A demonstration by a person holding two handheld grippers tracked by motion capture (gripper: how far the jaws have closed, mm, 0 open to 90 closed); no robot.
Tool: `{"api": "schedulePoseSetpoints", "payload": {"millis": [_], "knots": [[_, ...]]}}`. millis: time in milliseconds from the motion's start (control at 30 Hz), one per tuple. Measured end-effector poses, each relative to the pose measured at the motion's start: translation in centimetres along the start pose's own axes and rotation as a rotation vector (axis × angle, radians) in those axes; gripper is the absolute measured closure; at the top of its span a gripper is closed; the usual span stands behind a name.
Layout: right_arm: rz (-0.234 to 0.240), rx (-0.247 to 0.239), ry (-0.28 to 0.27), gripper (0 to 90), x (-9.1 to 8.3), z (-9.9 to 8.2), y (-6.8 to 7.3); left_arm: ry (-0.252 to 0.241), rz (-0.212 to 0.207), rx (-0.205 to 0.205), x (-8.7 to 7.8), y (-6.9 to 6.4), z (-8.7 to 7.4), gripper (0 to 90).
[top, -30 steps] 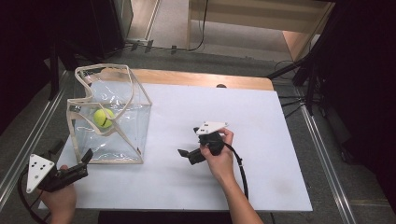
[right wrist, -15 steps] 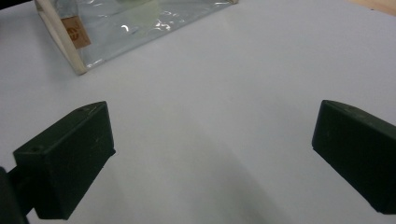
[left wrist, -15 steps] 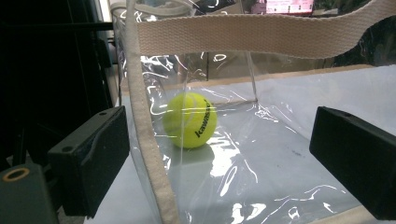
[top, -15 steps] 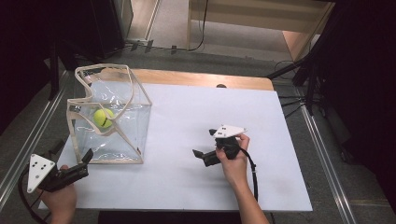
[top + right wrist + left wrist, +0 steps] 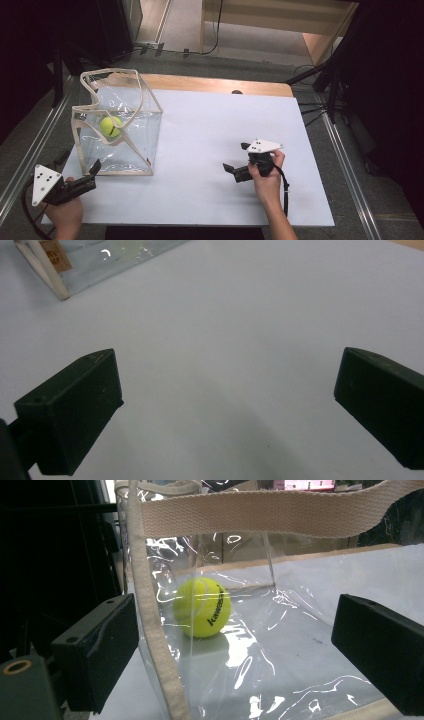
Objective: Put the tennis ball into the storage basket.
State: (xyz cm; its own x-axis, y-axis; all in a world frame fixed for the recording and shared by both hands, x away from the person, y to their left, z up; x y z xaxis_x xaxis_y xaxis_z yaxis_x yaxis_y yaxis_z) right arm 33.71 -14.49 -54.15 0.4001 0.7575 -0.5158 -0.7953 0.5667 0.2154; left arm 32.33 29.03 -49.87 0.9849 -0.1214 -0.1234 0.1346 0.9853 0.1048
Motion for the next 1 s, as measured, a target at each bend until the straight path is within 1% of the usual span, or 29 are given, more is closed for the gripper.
{"api": "schedulePoseSetpoints", "payload": {"millis": [67, 100, 500, 733, 833, 867, 967, 1000], "knots": [[-0.004, 0.006, -0.003, 0.0, -0.5, -0.3, -0.2, 0.001, 0.0, 0.0, 0.0, 0.0, 0.0, 5.3], [-0.014, 0.007, -0.004, 0.0, -0.7, -0.4, -0.4, 0.002, 0.0, 0.005, 0.0, 0.0, 0.0, 5.3], [-0.065, 0.049, -0.027, 0.0, -3.5, -2.2, -1.9, 0.003, 0.003, 0.002, 0.0, 0.0, -0.1, 5.3], [-0.103, 0.069, -0.039, 0.0, -5.0, -3.3, -2.9, 0.004, 0.002, 0.005, 0.0, 0.0, -0.1, 5.3], [-0.115, 0.086, -0.044, 0.0, -5.8, -3.8, -3.3, 0.003, 0.001, 0.005, 0.0, 0.0, -0.1, 5.3], [-0.123, 0.083, -0.046, 0.0, -6.0, -3.9, -3.4, 0.003, 0.002, 0.005, 0.0, 0.0, -0.1, 5.4], [-0.137, 0.099, -0.052, 0.0, -6.7, -4.4, -3.8, 0.006, 0.004, 0.005, 0.0, 0.0, -0.1, 5.3], [-0.144, 0.096, -0.054, 0.0, -7.0, -4.5, -3.9, 0.005, 0.004, 0.005, 0.0, 0.0, -0.1, 5.3]]}}
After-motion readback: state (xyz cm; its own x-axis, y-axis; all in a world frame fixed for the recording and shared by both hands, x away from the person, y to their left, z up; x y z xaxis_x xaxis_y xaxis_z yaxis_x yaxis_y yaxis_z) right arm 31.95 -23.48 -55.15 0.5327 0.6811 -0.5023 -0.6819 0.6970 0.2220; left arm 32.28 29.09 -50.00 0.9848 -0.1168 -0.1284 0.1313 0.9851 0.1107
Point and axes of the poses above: each handheld gripper's, and its own axes: x roughly forward along the jaws, z roughly out of its top, y roughly to its left, the point moved 10 cm from there along x, roughly forward along the jaws, and after that the axes turned 12 degrees about z, right-handed, at the moved point
